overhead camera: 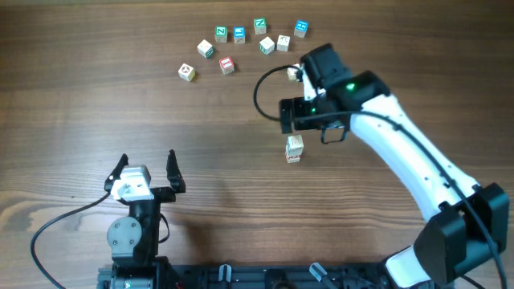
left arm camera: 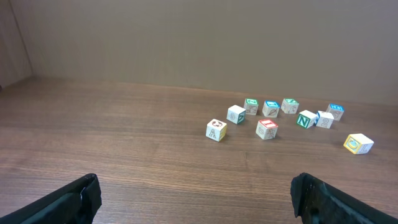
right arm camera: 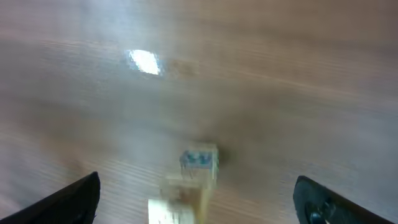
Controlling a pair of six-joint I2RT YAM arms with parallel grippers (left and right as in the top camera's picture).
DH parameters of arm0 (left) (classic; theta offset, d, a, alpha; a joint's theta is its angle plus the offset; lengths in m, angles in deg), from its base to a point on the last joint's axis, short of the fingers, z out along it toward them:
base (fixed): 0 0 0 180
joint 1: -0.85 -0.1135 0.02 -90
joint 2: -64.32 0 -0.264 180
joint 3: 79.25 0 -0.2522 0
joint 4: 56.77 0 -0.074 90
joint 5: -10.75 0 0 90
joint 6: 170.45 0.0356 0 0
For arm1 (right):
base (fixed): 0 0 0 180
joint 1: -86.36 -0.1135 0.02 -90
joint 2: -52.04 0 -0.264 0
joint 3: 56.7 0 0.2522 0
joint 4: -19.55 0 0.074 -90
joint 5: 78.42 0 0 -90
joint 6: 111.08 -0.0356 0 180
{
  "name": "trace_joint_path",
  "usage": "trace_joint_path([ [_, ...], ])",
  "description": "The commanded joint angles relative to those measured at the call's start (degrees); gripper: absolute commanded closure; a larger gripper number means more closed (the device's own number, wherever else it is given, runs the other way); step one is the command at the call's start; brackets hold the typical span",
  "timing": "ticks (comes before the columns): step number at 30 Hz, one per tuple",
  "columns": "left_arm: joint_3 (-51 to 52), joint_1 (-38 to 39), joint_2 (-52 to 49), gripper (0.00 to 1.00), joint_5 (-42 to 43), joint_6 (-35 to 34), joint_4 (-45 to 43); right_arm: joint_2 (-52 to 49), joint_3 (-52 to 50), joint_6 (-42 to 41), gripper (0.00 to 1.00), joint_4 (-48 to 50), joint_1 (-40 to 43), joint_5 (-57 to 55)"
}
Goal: Form a tower
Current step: 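Move the right gripper to the cluster above the turtle 3 block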
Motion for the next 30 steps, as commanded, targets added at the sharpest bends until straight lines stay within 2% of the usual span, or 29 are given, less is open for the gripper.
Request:
trace_joint_path([
  [1,0.17,-0.33,0.28,0.00,-0.72,1.05,0.02,-0.48,12.68,5.25,0.00,-6.97,2.51,2.97],
  [3,0.17,-0.33,0.28,0.00,-0.74,1.05,0.02,-0.68,20.44,5.07,0.00,-12.11,4.02,3.02],
  [8,0.17,-0.33,0.28,0.00,-0.72,1.05,0.02,-5.01,47.54,5.44,0.01,-26.77,9.33,3.02],
  [12,0.17,-0.33,0.28,0.00,-0.74,1.05,0.02,-10.86,64.70,9.57,0.01,-34.73,13.03,3.32],
  [17,0.15,-0.33,0.28,0.00,-0.74,1.05,0.02,-15.32,66.53,13.99,0.01,-30.42,14.03,3.45],
  [30,0.15,-0.33,0.28,0.00,-0.74,1.05,0.02,-31.08,66.25,14.29,0.00,-27.43,14.03,3.13],
])
